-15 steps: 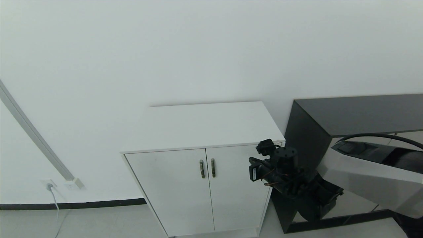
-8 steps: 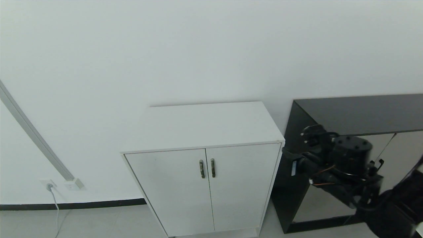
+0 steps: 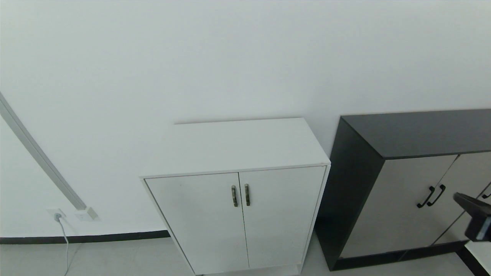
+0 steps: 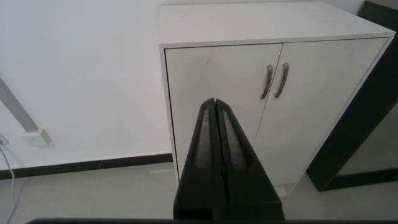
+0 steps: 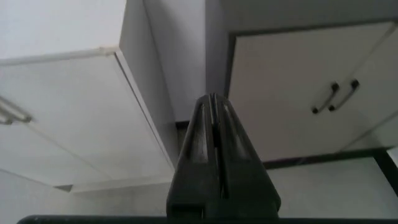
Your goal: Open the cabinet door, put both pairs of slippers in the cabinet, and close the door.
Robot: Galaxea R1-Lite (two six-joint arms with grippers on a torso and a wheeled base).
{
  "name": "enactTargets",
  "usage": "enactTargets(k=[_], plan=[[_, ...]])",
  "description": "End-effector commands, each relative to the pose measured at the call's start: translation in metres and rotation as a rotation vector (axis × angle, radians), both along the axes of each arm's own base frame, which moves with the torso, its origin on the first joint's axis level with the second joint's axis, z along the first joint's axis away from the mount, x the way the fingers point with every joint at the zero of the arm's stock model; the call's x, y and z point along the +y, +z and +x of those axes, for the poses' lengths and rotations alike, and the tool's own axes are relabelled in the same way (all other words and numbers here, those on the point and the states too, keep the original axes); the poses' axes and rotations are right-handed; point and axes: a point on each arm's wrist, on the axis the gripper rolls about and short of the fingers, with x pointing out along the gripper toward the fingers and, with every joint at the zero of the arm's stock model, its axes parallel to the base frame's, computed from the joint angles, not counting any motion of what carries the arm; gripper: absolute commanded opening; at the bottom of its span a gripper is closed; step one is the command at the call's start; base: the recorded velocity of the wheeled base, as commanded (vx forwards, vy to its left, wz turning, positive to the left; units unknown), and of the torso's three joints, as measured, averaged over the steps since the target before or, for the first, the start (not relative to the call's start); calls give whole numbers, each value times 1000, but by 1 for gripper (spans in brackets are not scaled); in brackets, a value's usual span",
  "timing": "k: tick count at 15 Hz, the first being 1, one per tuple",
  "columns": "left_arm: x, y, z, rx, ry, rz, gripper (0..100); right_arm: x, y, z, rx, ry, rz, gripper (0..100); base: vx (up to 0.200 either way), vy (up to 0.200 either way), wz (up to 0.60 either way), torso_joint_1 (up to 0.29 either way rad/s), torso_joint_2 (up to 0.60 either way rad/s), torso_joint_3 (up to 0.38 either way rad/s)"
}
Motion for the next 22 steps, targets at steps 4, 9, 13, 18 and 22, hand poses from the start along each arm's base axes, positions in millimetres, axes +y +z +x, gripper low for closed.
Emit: enactTargets(k=[4,9,13,18,22], plan=[[0,0,0,1,1,0,0,-6,-38,-120,90,155,-30,0,0,0,0,0,0,0],[0,0,0,1,1,0,0,-8,-64,-131,89,82,-38,0,0,0,0,0,0,0],[0,0,0,1,1,0,0,-9,-73,-140,70,42,-52,0,0,0,0,0,0,0],[0,0,0,1,1,-1,0,-9,-75,-154,-122,39,-47,0,0,0,0,0,0,0],[0,0,0,1,1,-1,0,-9,-76,-158,-168,33,-36,0,0,0,0,0,0,0]])
